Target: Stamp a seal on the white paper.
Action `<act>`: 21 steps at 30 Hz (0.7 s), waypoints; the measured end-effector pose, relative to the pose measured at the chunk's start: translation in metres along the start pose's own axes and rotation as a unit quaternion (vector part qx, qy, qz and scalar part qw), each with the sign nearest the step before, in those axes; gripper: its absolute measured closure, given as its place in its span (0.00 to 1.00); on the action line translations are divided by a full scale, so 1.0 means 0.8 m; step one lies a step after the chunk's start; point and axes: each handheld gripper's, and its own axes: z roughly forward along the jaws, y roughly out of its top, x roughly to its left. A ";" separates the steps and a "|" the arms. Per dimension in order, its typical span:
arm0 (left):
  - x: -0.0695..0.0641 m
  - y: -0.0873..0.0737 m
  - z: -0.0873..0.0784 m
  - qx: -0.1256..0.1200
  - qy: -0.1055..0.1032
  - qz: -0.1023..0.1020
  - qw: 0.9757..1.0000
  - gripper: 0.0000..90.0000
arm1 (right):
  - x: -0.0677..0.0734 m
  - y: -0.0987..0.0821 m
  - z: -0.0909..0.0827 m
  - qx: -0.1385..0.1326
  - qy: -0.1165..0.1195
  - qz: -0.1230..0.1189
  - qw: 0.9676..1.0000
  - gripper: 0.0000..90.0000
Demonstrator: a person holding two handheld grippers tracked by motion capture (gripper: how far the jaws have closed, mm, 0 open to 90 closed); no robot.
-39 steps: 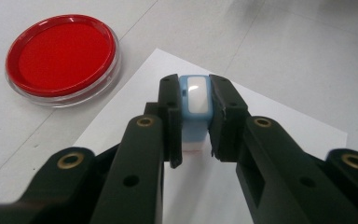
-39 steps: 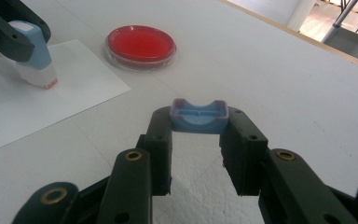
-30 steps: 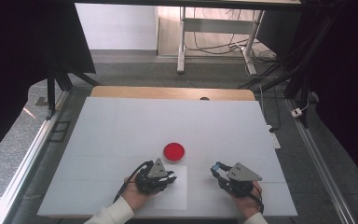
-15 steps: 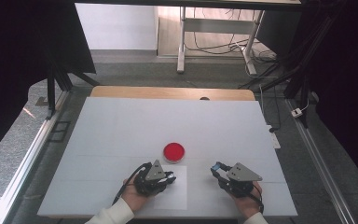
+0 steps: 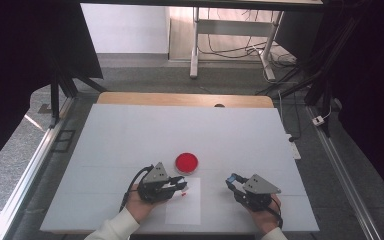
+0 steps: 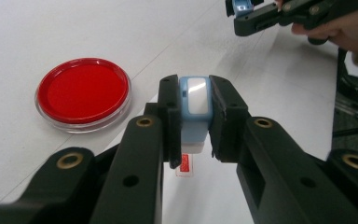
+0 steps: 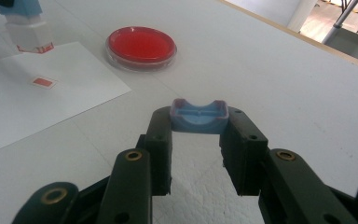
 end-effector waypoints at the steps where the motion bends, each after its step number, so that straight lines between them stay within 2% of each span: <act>1: 0.001 0.001 -0.001 -0.001 -0.001 -0.003 1.000 0.84 | 0.000 0.000 0.000 0.000 0.000 0.000 1.000 0.71; 10: 0.010 0.013 -0.014 -0.021 -0.003 -0.031 0.999 0.84 | 0.001 0.000 0.001 0.000 0.002 -0.001 1.000 0.71; 21: 0.019 0.028 -0.030 -0.035 0.003 -0.040 0.999 0.84 | 0.004 0.001 0.004 0.003 0.003 -0.003 1.000 0.71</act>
